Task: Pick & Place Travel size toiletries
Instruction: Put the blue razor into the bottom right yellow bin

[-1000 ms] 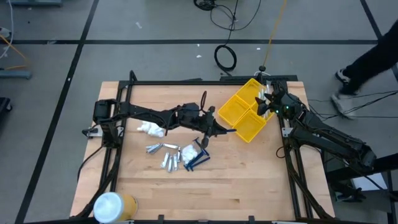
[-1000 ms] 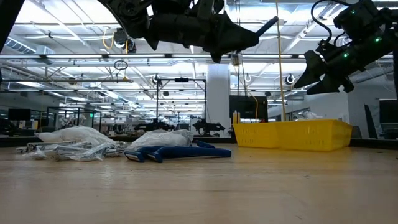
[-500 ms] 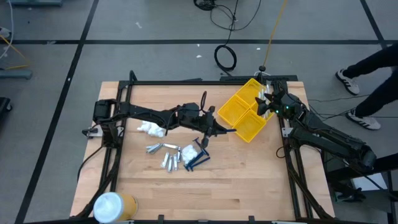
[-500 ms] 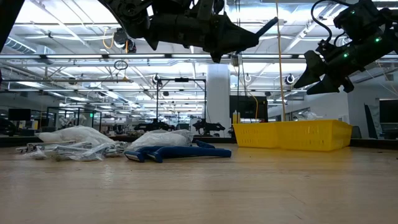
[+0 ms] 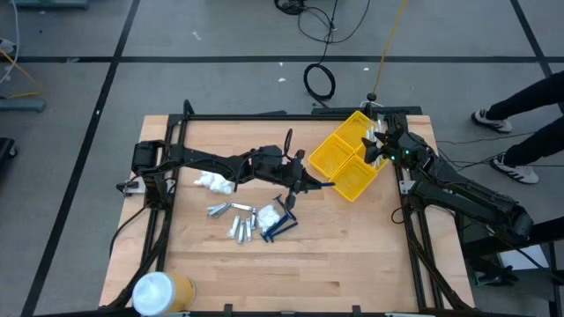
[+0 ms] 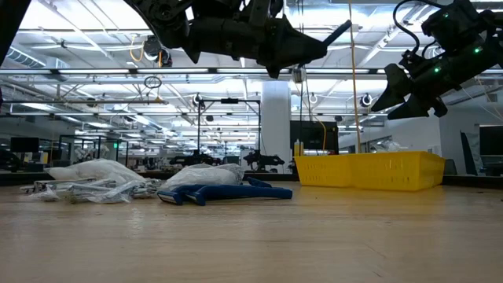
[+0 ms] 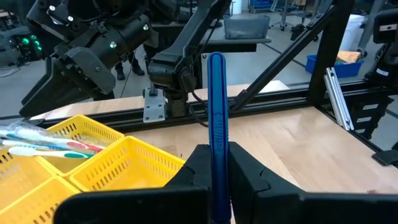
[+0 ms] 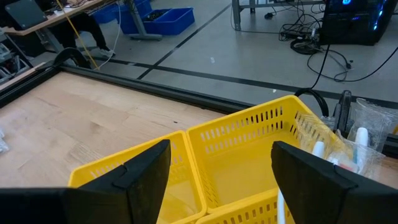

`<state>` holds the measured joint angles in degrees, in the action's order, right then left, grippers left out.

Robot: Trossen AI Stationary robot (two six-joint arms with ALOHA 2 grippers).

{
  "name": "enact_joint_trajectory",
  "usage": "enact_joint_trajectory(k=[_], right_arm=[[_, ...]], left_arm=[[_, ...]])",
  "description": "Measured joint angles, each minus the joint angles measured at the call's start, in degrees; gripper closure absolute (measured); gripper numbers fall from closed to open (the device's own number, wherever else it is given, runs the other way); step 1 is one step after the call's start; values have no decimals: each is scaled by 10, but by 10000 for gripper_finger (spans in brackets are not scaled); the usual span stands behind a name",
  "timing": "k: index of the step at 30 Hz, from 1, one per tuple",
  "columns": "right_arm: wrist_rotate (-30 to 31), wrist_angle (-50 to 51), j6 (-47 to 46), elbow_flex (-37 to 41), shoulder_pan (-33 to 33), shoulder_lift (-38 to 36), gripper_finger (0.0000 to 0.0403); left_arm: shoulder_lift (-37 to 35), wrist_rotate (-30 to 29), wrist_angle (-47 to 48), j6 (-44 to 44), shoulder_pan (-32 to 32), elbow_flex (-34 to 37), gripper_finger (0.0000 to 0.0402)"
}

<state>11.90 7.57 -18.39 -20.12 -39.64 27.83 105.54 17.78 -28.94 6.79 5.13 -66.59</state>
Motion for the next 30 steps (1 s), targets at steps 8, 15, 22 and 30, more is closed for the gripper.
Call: enact_joint_trajectory(k=[8, 15, 22, 30], right_arm=[[0, 0, 0, 0, 0, 0, 138], [0, 0, 0, 0, 0, 0, 137], [0, 0, 0, 0, 0, 0, 137], [0, 0, 0, 0, 0, 0, 137]], left_arm=[[0, 0, 4, 3, 0, 0, 392], [0, -8, 1, 3, 0, 0, 391], [0, -35, -34, -35, 0, 0, 392], [0, -33, -79, -33, -2, 0, 390]])
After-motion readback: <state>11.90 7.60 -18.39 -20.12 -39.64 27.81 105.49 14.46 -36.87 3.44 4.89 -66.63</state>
